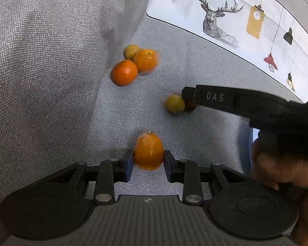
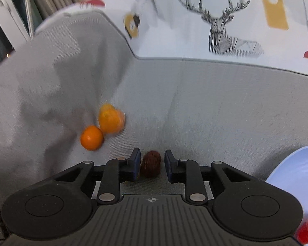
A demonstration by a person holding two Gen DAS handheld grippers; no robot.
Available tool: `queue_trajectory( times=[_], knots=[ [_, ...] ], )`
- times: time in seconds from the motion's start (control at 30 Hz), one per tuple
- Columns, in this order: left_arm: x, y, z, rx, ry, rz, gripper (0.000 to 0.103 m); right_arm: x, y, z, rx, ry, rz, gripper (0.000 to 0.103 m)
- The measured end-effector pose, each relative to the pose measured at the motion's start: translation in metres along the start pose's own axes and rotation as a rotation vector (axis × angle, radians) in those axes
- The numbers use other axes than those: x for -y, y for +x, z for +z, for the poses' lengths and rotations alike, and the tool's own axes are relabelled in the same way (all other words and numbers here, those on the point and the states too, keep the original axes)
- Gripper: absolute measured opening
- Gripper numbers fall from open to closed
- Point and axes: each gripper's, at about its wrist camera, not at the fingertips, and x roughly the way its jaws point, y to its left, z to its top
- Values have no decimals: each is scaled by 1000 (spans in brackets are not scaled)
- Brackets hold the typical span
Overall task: Organize fruits
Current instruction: 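Grasp a date with the right gripper while the left lifts the orange, then carry the orange with the left gripper while the right holds the date over the plate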
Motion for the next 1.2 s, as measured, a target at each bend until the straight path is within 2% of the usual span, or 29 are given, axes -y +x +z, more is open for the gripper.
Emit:
queue_trajectory(
  times=[0.03,0.07,0.2,0.37,0.53,0.73,0.8,0.9,0.97,1.1,1.2],
  knots=[
    [0,0,0,0,0,0,34,-1,-1,-1,5,-8,-8,25],
    [1,0,0,1,1,2,34,-2,-2,-1,3,-13,-6,18],
    [2,-1,-2,6,14,5,34,-1,-23,-5,36,-56,-21,18],
    [4,-4,-3,10,26,-17,34,24,-81,-18,91,-67,-3,18],
    [19,-12,-10,48,117,-25,34,56,-148,-41,157,-90,11,18],
    [36,-27,-21,135,210,-47,34,106,-223,-79,267,-28,-14,18],
    [41,-30,-23,148,225,-32,34,123,-231,-95,277,3,-32,18],
    [50,-35,-29,167,230,-35,34,141,-228,-118,245,92,-56,19],
    [57,-38,-34,189,254,-46,34,148,-229,-121,249,131,-63,19],
    [72,-48,-45,260,344,-51,35,152,-228,-122,278,133,-68,19],
    [70,-51,-47,288,331,-56,35,151,-225,-122,280,126,-75,19]
  ],
)
